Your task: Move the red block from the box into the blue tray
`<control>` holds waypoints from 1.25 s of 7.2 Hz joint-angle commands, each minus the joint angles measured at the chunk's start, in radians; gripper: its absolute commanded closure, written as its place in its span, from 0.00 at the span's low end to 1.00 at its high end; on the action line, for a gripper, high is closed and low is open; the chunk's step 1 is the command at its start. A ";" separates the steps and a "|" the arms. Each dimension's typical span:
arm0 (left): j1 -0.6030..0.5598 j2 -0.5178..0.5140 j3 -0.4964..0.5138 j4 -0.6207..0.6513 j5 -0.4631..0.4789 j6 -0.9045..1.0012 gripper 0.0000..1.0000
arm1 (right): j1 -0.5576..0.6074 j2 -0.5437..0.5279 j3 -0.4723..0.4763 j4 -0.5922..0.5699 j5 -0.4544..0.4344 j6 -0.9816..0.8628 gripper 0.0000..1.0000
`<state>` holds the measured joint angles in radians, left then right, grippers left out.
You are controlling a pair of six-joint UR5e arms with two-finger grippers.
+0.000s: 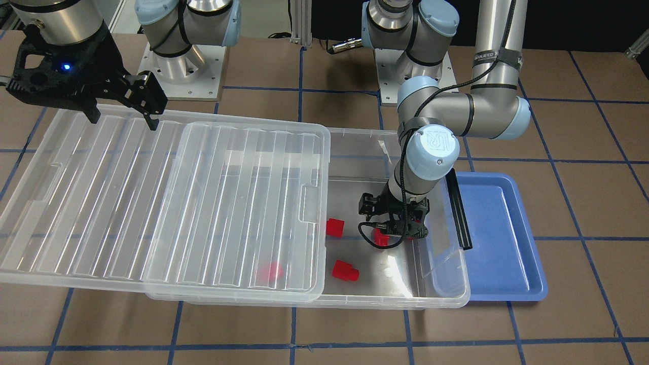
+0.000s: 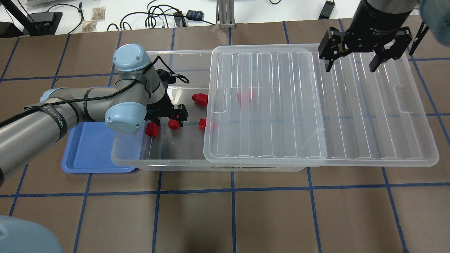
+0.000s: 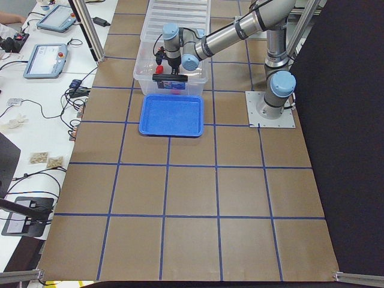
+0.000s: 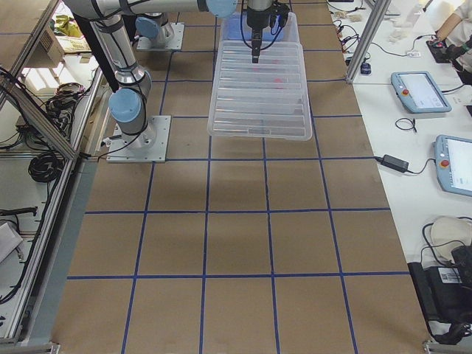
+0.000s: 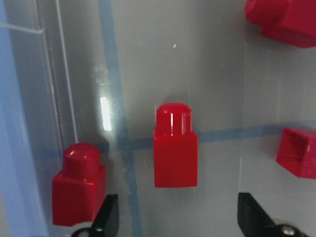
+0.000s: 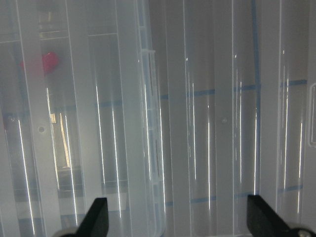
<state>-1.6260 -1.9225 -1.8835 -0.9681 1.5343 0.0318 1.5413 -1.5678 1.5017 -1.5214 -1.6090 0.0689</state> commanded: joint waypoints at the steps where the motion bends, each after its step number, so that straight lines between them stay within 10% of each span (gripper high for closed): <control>1: 0.000 -0.022 0.000 0.008 0.000 0.003 0.16 | 0.000 0.000 0.000 0.000 0.000 0.000 0.00; 4: 0.000 -0.052 0.000 0.022 0.000 0.000 0.18 | 0.000 0.002 0.000 -0.014 -0.002 -0.001 0.00; 7: 0.000 -0.064 0.004 0.023 -0.002 0.000 0.91 | 0.000 0.003 0.002 -0.014 -0.003 -0.009 0.00; 9: 0.000 -0.056 0.017 0.031 -0.002 -0.004 1.00 | -0.001 0.003 0.002 -0.014 -0.003 -0.009 0.00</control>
<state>-1.6260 -1.9826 -1.8745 -0.9411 1.5325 0.0304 1.5408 -1.5649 1.5032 -1.5362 -1.6121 0.0606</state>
